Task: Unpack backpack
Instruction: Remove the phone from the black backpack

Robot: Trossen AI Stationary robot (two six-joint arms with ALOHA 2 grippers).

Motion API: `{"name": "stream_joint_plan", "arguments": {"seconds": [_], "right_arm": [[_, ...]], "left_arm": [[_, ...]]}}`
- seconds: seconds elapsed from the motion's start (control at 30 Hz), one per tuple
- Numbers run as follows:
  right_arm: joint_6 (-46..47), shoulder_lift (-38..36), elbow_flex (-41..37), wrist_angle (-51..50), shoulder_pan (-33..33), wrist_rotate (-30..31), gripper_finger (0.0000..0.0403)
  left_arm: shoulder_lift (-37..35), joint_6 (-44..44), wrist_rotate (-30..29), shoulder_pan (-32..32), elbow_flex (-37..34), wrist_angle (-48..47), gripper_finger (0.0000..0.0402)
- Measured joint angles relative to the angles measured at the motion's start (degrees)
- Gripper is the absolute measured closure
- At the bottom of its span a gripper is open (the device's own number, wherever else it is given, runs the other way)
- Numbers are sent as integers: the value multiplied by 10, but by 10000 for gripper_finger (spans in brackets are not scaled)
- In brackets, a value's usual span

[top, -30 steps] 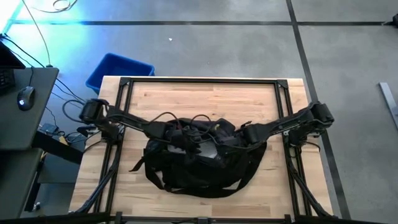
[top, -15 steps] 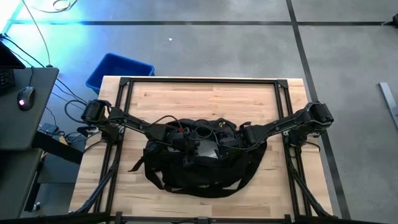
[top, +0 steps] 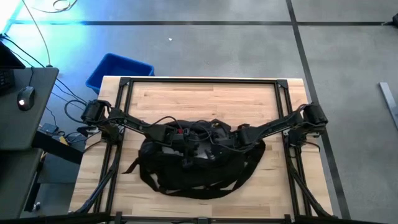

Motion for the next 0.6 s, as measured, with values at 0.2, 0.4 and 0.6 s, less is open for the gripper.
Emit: {"name": "stream_joint_plan", "arguments": {"seconds": [0.2, 0.4, 0.6], "right_arm": [[-88, -8, -1, 162, -10, -15, 263], [-79, -16, -1, 107, -11, -18, 263], [-15, -16, -1, -10, -10, -17, 263]], "left_arm": [[0, 0, -1, -1, 0, -1, 298], [0, -5, -1, -1, 0, -2, 298], [-4, -33, 15, -1, 0, -21, 298]]}}
